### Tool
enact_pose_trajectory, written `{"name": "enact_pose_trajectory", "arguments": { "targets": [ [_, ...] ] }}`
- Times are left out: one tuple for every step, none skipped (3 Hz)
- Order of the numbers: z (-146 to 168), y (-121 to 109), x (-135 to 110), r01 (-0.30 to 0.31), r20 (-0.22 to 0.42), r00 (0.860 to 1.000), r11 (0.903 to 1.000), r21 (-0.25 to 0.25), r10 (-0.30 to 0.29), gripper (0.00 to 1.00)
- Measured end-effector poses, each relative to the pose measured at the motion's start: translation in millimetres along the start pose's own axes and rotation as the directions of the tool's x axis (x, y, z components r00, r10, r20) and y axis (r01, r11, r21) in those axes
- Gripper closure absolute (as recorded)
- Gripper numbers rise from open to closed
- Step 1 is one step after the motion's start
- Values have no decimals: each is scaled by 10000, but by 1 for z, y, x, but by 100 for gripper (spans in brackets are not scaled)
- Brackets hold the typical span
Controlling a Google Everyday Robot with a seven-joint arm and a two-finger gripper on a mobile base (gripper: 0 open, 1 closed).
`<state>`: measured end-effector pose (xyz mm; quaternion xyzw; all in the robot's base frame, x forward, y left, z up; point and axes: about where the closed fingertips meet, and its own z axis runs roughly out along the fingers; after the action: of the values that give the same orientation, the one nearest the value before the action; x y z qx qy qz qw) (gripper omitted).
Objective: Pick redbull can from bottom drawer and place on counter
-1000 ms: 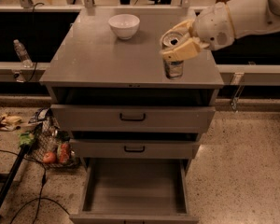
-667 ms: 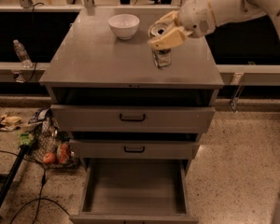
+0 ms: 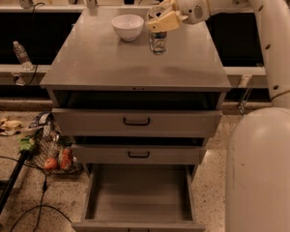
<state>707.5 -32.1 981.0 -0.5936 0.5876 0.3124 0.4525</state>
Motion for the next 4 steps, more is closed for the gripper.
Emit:
{"name": "enact_pose_trajectory", "arguments": {
  "targets": [
    [6,-13,8,-347,167,9993,9994,0,347,100],
    [11,-25,29,-750,74,9972,9970,186,749,82],
    [18,-33,49,-1196,-156,9927,9926,214,1200,54],
    [23,-36,61,-1458,-240,9890,9891,181,1462,30]
  ]
}}
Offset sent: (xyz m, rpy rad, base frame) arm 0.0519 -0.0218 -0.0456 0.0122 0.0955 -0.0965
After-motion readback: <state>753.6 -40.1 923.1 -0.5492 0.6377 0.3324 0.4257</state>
